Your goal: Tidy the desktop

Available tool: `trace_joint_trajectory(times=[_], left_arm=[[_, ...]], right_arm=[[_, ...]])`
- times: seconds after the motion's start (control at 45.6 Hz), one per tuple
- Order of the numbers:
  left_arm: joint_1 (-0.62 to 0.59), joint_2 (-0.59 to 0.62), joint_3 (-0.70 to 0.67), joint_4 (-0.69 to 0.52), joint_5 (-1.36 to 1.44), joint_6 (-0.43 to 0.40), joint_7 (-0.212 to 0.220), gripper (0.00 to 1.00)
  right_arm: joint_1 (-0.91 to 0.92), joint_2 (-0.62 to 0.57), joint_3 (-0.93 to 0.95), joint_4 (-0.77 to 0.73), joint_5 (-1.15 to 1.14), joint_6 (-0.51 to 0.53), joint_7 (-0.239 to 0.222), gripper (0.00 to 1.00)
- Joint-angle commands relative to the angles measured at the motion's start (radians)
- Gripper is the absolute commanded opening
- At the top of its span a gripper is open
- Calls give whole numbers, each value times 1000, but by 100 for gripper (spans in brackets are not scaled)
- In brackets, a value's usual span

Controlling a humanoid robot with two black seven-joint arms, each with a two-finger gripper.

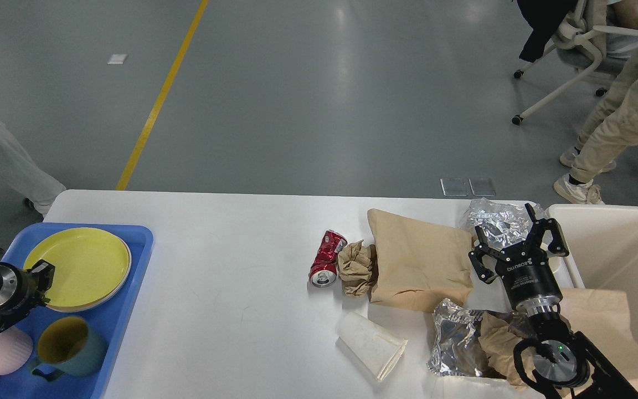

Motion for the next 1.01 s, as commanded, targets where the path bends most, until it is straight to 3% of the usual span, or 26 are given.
trace_joint_trajectory(times=[0.0,0.197,0.636,0.68,0.724,0.768,0.812,0.834,0.987], left_arm=[[-5,3,2,-1,1,7,0,80],[-25,6,2,-1,1,-13,2,95],[-37,18,-1,-4,4,-10,-9,95],[-37,18,-1,-4,2,1,-7,87],[-38,21,0,-7,4,7,-6,70],[-43,30,0,-11,4,1,-3,47],[-51,49,0,-25,4,-13,2,13],[-54,60,0,-37,4,-25,0,0],[-67,87,0,-67,-7,-48,-7,0]], right_arm=[[0,0,0,0,0,0,0,100],[0,0,0,0,0,0,0,100],[1,0,0,0,0,0,0,100],[1,0,0,0,0,0,0,100],[1,0,0,0,0,0,0,100],[0,0,0,0,0,0,0,100],[0,0,0,0,0,0,0,100],[1,0,0,0,0,0,0,100],[0,0,0,0,0,0,0,100]])
